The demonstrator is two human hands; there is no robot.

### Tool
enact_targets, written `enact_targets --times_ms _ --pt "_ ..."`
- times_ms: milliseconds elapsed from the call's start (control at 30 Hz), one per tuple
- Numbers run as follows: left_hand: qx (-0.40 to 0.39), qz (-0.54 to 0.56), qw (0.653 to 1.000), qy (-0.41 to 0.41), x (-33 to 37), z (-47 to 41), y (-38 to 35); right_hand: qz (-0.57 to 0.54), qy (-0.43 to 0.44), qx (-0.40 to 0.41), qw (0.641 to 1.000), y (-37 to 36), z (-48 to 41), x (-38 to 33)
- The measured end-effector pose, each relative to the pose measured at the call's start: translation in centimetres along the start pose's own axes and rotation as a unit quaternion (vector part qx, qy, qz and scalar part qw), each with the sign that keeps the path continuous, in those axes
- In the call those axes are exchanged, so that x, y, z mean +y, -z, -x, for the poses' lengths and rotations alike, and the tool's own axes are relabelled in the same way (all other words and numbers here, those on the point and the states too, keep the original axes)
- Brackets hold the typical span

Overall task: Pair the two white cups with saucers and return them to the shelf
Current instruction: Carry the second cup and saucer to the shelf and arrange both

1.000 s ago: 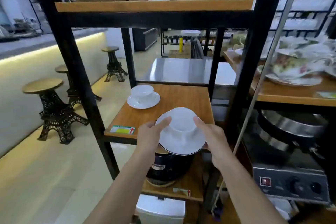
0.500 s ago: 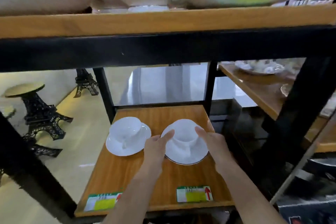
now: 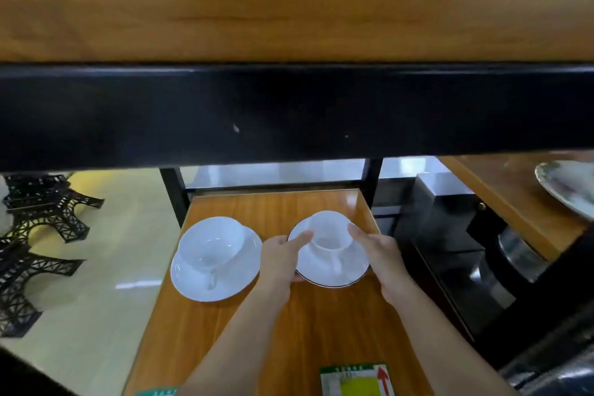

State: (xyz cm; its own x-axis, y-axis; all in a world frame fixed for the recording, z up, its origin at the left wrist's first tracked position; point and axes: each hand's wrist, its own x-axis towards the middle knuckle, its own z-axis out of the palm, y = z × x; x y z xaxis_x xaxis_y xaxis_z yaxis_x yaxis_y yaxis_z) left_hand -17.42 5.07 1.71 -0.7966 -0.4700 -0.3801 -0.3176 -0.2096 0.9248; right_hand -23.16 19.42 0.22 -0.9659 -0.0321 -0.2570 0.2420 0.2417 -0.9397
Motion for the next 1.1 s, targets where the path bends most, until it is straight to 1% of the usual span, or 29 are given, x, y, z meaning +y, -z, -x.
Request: enact_targets --times_ms 233,433,633,700,767,867,933,1000,1100 --pt "0.005 -0.015 1.0 0.014 -0.2 -1.0 -0.6 0.025 -0.001 0.008 1.0 0.0 -1.0 0.6" --pt "0.0 -0.04 0.999 0.024 -0.1 -1.3 -0.7 0.047 0.011 -0.009 0.999 0.1 -1.6 1.1" --pt "0.0 -0.077 0.997 0.025 0.0 -1.1 -0.7 0.049 0.0 -0.009 0.999 0.3 -1.7 0.9" --pt "0.0 -0.089 0.996 0.018 0.2 -0.9 -0.7 0.055 0.001 -0.008 0.998 0.4 -1.6 0.8" --pt "0.011 -0.11 0.994 0.002 0.2 -0.7 -0.8 0.07 0.022 0.011 0.997 0.3 -1.3 0.6" --pt "0.051 -0.13 0.989 -0.054 0.2 -0.1 -0.6 0.084 0.091 0.057 0.991 0.3 -1.2 0.7" --pt "0.058 -0.104 0.989 -0.087 0.0 0.4 -0.6 0.057 0.112 0.041 0.991 0.4 -0.6 0.4" --pt "0.041 -0.075 0.992 -0.094 0.0 1.3 -0.9 0.026 0.115 0.014 0.993 0.3 0.1 0.1" --pt "0.005 -0.058 0.994 -0.091 -0.5 2.1 -1.3 -0.008 0.111 -0.004 0.994 0.2 0.9 0.0"
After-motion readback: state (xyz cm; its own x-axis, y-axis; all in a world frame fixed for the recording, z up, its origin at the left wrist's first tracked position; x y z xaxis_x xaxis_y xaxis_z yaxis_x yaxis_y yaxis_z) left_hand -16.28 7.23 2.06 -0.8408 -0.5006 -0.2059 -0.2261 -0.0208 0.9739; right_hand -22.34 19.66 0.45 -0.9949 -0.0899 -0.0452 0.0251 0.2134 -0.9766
